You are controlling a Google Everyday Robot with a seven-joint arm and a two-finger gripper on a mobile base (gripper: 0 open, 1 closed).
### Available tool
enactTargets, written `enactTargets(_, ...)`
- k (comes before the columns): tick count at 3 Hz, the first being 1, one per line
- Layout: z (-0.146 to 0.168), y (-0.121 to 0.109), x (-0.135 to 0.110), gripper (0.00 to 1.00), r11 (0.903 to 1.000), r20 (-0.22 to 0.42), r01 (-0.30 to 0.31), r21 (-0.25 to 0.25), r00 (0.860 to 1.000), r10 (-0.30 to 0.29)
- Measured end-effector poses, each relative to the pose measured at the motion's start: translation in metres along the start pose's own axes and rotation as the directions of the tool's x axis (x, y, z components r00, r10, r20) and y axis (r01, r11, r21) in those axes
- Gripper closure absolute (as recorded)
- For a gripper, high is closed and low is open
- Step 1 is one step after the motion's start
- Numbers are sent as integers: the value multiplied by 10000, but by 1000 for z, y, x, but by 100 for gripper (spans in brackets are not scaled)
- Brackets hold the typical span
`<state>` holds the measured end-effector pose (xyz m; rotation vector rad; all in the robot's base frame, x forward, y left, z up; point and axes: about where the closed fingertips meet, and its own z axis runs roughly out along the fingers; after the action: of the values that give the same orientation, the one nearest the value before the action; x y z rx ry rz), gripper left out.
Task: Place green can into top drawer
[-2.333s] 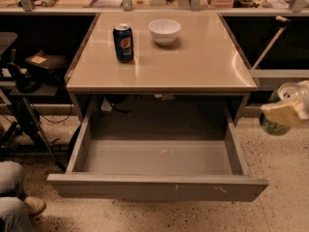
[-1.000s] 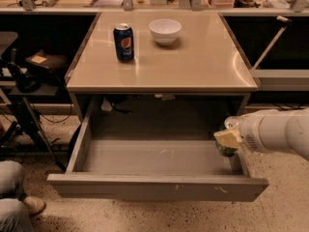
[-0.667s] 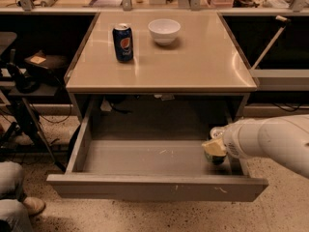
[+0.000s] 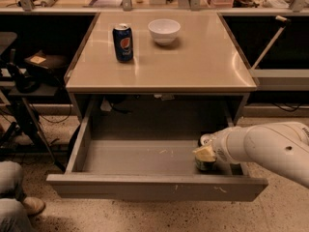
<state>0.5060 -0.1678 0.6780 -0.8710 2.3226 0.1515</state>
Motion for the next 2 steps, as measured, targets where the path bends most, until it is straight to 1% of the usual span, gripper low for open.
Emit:
enactTargets(1,0,0,0,82,10000,0,0,0,10000,0)
enactTargets(2,0,0,0,58,10000,0,1,0,10000,-1)
